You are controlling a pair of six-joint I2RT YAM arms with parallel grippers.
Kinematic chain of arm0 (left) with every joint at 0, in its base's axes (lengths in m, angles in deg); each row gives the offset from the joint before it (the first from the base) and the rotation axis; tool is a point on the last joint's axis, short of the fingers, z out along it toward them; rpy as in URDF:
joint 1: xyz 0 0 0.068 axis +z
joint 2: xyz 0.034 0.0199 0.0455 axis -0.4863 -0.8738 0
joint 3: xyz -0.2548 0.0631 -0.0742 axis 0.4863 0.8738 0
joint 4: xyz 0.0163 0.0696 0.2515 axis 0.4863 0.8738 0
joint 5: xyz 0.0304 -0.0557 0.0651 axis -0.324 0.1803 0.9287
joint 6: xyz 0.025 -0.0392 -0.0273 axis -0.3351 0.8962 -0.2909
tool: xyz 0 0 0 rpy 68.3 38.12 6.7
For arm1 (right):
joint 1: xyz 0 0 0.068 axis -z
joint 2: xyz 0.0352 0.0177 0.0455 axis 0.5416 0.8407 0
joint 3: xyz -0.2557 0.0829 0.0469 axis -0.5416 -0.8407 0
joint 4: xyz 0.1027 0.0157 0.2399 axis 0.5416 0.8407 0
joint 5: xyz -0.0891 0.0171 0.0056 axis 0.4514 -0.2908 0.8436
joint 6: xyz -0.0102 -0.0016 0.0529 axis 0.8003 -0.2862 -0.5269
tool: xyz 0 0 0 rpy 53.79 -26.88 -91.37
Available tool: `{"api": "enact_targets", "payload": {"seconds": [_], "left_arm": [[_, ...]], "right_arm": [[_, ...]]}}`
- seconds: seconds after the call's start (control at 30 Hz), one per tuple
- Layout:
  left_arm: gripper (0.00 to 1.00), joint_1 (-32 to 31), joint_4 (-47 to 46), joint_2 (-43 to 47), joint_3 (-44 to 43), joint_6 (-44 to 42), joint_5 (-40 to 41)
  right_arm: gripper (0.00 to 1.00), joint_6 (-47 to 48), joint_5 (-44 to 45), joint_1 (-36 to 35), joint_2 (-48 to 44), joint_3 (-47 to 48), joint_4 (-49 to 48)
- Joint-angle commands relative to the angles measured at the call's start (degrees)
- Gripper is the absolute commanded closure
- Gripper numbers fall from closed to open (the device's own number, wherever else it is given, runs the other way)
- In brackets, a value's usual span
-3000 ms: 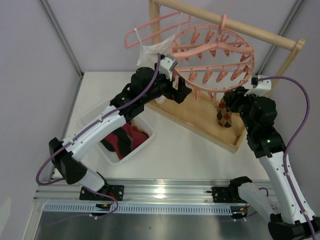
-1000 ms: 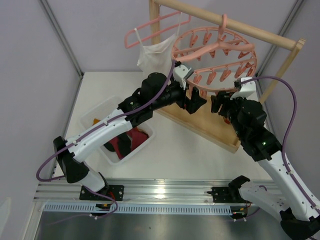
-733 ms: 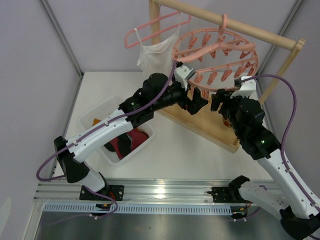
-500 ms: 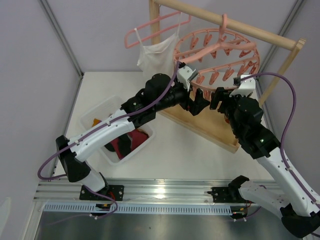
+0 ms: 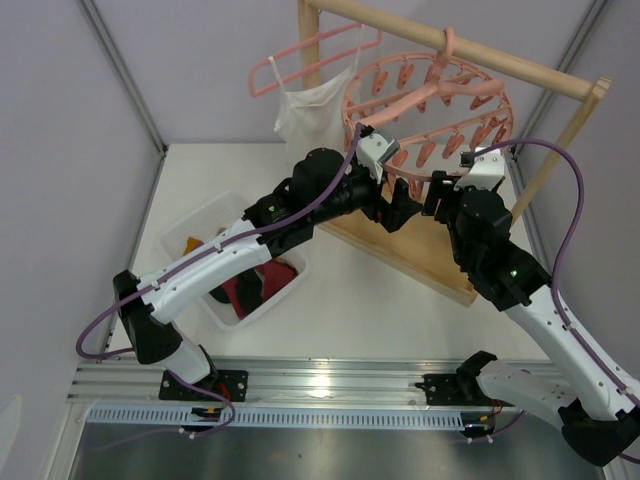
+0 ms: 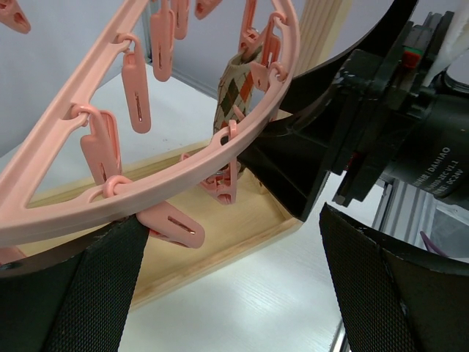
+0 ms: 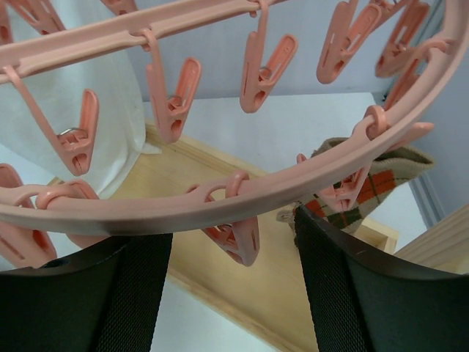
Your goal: Clip the socks to the hanger
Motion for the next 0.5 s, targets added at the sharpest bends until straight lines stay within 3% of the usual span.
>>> {"api": "enact_targets", "payload": {"seconds": [0.0,0.47], "left_arm": [[0.00,-0.70,-2.39,-0.05,-2.52,0.05,0.40],[0.01,-1.14,-1.95,-0.40,-2.25,-0.12,0.84]], "right_arm": [[0.31,-0.23,4.53,-0.18,0.78,2.80,-2.24],[0.32,-0.76,8.66,-0.44,2.80,2.97,-3.91]]}}
